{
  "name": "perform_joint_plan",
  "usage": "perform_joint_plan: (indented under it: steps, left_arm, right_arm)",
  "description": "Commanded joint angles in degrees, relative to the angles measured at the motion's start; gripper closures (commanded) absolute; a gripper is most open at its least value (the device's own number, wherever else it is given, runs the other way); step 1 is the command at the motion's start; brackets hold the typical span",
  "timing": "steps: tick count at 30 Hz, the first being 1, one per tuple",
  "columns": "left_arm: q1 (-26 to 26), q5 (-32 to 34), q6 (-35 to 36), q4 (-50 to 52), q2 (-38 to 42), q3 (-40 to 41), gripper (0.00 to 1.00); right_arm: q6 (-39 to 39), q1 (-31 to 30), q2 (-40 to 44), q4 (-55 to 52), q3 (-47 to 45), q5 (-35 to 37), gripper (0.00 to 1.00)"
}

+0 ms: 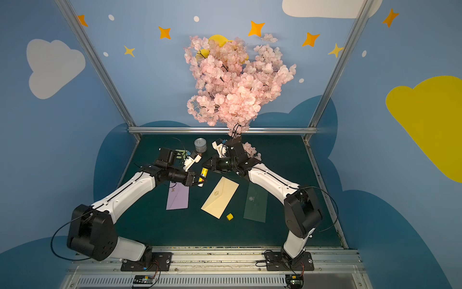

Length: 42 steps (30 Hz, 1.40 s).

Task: Seal the envelope with a glue stick
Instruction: Screw the glue stick.

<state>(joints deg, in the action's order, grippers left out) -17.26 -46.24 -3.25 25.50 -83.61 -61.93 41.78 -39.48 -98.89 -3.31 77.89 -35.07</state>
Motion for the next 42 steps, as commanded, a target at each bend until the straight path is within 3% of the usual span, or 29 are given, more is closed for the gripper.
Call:
perform_joint_plan:
  steps: [1, 11, 18, 22, 24, 25, 29, 33, 42]
  left_arm:
    - [0.6, -3.79, -1.12, -0.45, -0.43, -1.23, 0.97]
    - [2.11, -32.35, -1.38, 2.37, 0.69, -4.85, 0.98]
    - [2.32, -39.92, -3.31, 0.2, 2.04, -4.25, 0.98]
    - [2.71, -39.23, -4.75, -1.54, 3.12, -3.24, 0.98]
    - [3.43, -38.11, -4.49, -1.51, 3.61, -2.8, 0.98]
    - [3.83, -36.93, -4.25, -1.57, 3.88, -2.63, 0.98]
    - [5.19, -30.26, -3.88, -2.16, 4.75, -1.31, 0.98]
    - [5.24, -24.77, -1.25, -0.29, 4.85, -1.34, 0.97]
    - [3.37, -20.33, 2.88, 4.03, 2.71, -1.87, 0.98]
  right_arm:
    - [-1.8, 0.0, 0.54, 2.01, 0.25, -2.01, 0.87]
    - [4.03, 1.69, 5.87, 31.9, -8.37, -24.89, 0.92]
    - [16.66, 1.77, 3.39, 51.79, -9.77, -32.65, 0.96]
    - [23.74, 2.3, 1.25, 60.62, -9.86, -33.96, 0.95]
    - [22.37, 2.69, 1.65, 58.37, -9.83, -33.32, 0.87]
    - [19.82, 2.78, 2.45, 54.71, -9.8, -32.43, 0.76]
    - [4.29, 3.1, 5.98, 28.05, -7.4, -26.41, 0.52]
    - [0.03, 3.01, 5.37, 15.97, -4.84, -21.82, 0.46]
    - [2.03, 0.42, 2.52, 18.5, -3.5, -20.41, 0.39]
